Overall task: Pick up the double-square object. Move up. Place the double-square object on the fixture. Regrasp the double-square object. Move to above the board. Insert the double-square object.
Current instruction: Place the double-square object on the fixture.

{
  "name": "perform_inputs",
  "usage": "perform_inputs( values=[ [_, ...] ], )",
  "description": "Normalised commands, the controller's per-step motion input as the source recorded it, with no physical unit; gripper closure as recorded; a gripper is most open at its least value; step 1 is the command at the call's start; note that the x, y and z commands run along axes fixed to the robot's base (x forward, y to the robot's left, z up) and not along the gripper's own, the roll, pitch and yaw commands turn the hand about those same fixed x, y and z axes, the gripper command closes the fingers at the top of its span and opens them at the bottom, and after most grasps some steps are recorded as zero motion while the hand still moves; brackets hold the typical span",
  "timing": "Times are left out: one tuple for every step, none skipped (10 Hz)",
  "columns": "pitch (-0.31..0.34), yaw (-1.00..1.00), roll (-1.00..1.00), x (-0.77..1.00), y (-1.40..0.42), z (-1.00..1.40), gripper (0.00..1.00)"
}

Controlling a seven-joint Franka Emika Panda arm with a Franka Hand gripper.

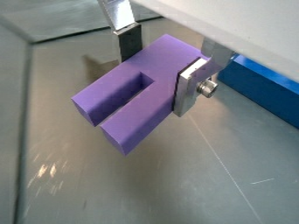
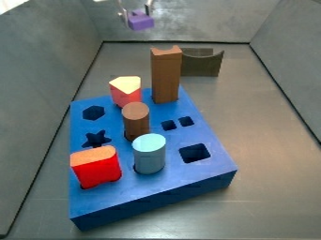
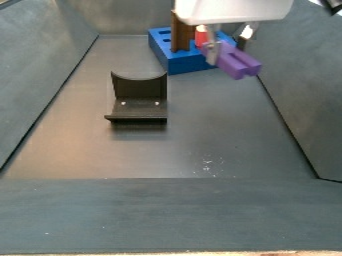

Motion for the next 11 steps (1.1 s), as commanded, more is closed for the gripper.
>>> perform_inputs(
  values=[
    [-0.069, -1.00, -0.01, 1.00, -0.24, -0.24, 1.00],
    [-0.062, -1.00, -0.01, 1.00, -0.22, -0.23, 1.00],
    [-0.057, -1.00, 0.00, 1.00, -0.19, -0.21, 1.00],
    [-0.040, -0.85, 0.01, 1.00, -0.17, -0.20, 1.00],
    [-0.018, -0.53, 0.03, 1.00, -0.15, -0.19, 1.00],
    [0.059, -0.10, -1.00, 1.00, 0.07, 0.61, 1.00],
    [0.062, -0.07, -1.00, 1.00, 0.09, 0.65, 1.00],
    [0.088, -0.07, -1.00, 1.00, 0.10, 0.66, 1.00],
    [0.091, -0.07, -1.00, 1.00, 0.09, 0.62, 1.00],
    [0.092, -0.08, -1.00, 1.00, 0.09, 0.53, 1.00],
    [0.093, -0.08, -1.00, 0.99, 0.10, 0.41, 1.00]
  ],
)
